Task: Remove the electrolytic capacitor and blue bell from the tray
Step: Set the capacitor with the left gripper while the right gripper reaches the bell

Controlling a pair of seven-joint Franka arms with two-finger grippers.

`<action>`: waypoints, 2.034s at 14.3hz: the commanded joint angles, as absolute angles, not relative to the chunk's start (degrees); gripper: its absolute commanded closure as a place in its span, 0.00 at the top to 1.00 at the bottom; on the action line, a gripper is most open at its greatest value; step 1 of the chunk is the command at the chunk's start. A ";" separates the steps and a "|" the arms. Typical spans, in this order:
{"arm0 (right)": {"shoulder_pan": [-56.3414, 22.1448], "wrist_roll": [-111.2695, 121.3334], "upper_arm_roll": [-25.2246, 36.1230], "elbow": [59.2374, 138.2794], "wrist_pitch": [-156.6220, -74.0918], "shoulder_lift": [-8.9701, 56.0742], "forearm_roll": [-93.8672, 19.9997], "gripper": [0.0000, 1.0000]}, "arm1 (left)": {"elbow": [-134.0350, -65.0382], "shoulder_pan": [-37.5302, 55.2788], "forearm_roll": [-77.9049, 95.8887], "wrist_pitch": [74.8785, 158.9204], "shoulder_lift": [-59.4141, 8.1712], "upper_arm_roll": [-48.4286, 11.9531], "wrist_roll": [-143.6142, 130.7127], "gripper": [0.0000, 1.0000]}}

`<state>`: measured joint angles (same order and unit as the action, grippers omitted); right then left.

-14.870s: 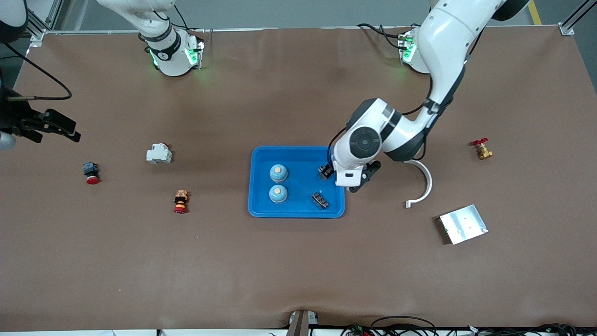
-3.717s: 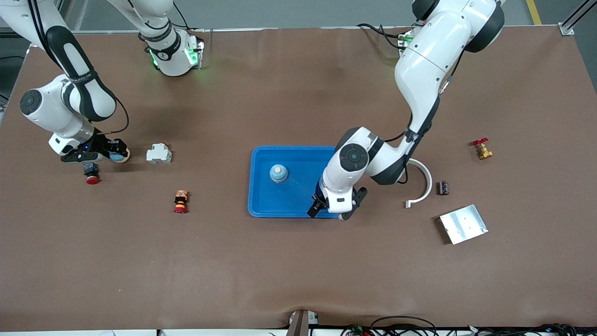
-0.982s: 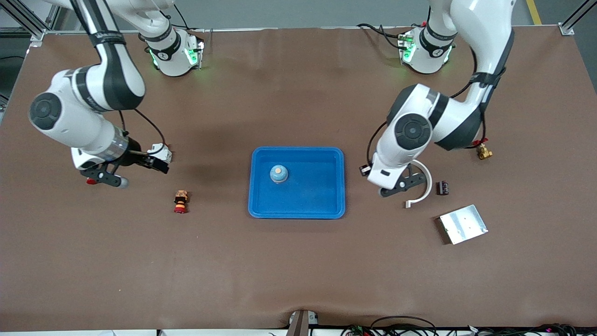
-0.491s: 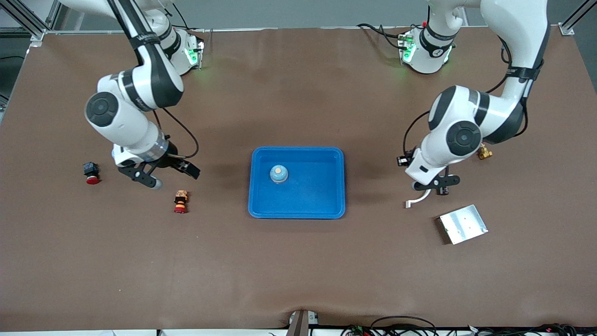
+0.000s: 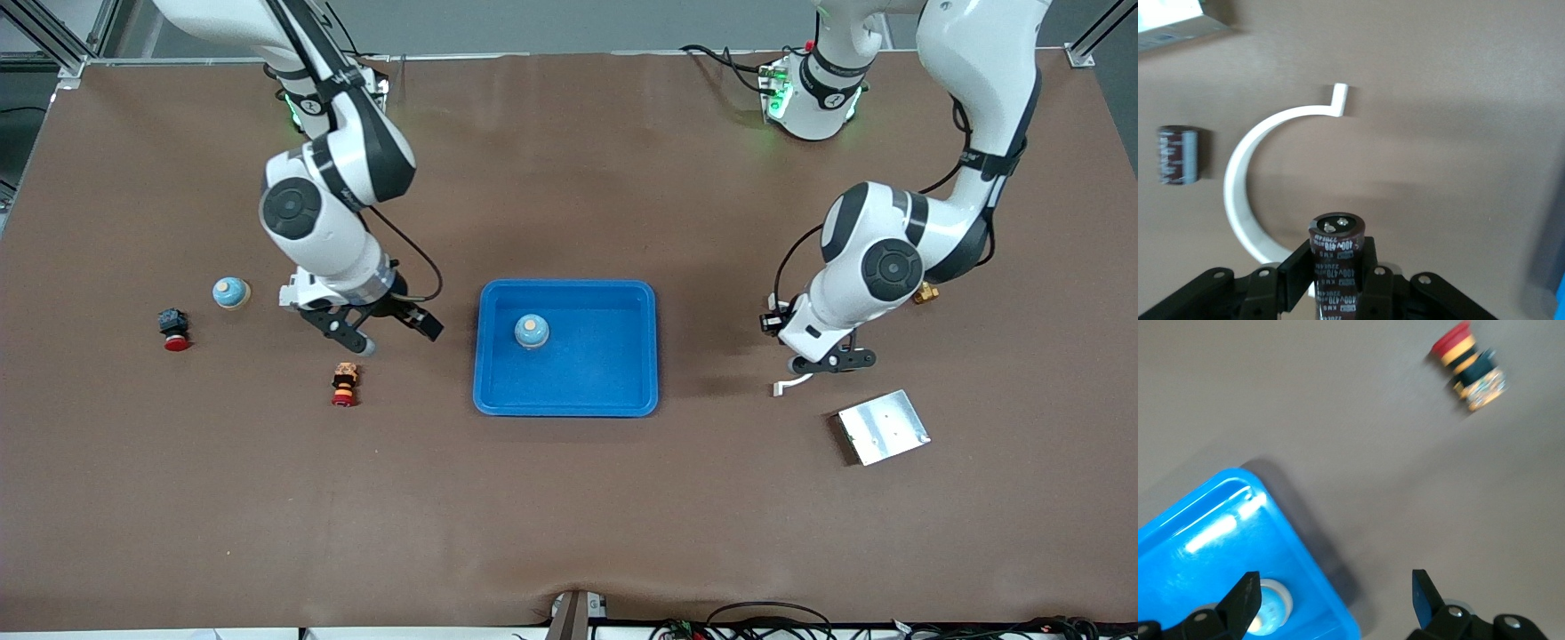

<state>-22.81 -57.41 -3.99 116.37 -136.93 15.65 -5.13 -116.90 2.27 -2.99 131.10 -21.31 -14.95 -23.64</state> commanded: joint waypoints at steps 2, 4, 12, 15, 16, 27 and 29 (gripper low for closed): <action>-27.85 -70.27 -3.34 110.14 -137.11 21.96 1.99 1.00 | -116.89 2.11 -5.70 134.29 -24.78 -15.12 -22.68 0.00; -30.31 -76.09 -3.34 107.77 -137.11 24.95 5.17 1.00 | -116.89 1.85 -6.15 134.65 -25.57 -15.03 -22.68 0.00; -34.45 -82.70 -3.34 103.01 -139.30 31.28 5.45 1.00 | -115.75 1.67 -6.24 137.02 -28.39 -14.85 -22.68 0.04; -35.59 -84.54 -3.34 101.43 -139.31 33.21 5.54 1.00 | -114.26 1.93 -6.24 137.63 -30.05 -14.50 -22.85 0.04; -36.12 -85.25 -3.25 100.64 -139.39 34.18 5.62 1.00 | -114.17 2.02 -6.41 137.72 -30.15 -14.50 -22.85 0.04; -38.14 -86.92 -2.90 98.61 -141.33 38.14 5.63 1.00 | -113.82 1.67 -7.82 138.16 -30.59 -14.50 -23.82 0.76; -38.41 -86.92 -2.90 98.70 -141.33 38.32 5.63 1.00 | -113.82 1.67 -7.82 138.16 -30.50 -14.50 -23.82 0.99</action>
<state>-37.14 -85.07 -3.74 99.95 -141.27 37.37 4.39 -114.22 1.90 -6.55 137.73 -30.36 -14.45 -23.58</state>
